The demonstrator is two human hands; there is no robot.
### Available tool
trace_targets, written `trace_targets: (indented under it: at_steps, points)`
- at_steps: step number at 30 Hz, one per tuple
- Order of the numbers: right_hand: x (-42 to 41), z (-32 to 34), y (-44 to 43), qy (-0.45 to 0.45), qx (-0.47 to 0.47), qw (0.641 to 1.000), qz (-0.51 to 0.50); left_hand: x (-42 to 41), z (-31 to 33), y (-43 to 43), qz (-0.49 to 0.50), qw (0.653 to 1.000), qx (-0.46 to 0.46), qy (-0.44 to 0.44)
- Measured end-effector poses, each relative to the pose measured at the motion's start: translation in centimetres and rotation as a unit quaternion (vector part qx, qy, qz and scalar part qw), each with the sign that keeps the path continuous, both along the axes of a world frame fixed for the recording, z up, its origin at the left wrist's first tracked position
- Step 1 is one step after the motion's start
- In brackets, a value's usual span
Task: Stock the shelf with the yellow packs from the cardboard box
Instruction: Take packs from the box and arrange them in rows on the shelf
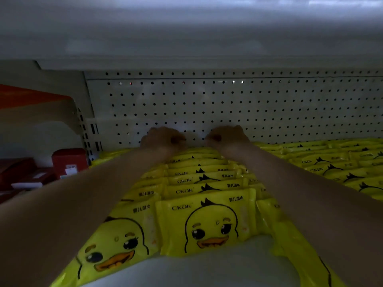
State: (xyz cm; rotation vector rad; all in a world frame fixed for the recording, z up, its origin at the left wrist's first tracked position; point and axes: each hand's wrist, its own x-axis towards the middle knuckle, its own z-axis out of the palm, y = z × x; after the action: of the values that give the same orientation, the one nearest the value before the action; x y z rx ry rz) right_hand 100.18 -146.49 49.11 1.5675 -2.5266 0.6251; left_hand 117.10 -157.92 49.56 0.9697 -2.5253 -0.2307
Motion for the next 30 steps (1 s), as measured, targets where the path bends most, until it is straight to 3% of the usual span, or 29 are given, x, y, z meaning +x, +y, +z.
trace_targets:
  at_steps: [3,6,10,16,24,30]
  points:
    - [0.9,0.5,3.5,-0.079,-0.041,0.995,0.053,3.5,1.2,2.6,-0.062,0.994,0.088,0.032]
    - [2.2,-0.1,6.3,-0.107,-0.041,0.990,0.086,6.4,1.3,5.8,-0.107,0.989,0.106,0.000]
    - [5.2,-0.5,9.9,-0.152,-0.008,0.980,0.125,8.5,0.6,8.8,-0.127,0.978,0.076,-0.149]
    - [8.4,-1.0,12.7,-0.064,0.104,0.981,0.151,8.6,-1.0,9.7,-0.113,0.936,-0.050,-0.330]
    - [8.3,-2.0,13.9,0.026,0.102,0.990,0.093,7.7,-1.8,10.3,-0.106,0.950,-0.122,-0.268]
    - [9.3,-2.6,13.6,0.050,0.111,0.989,0.079,7.8,-2.2,11.1,-0.106,0.951,-0.092,-0.275]
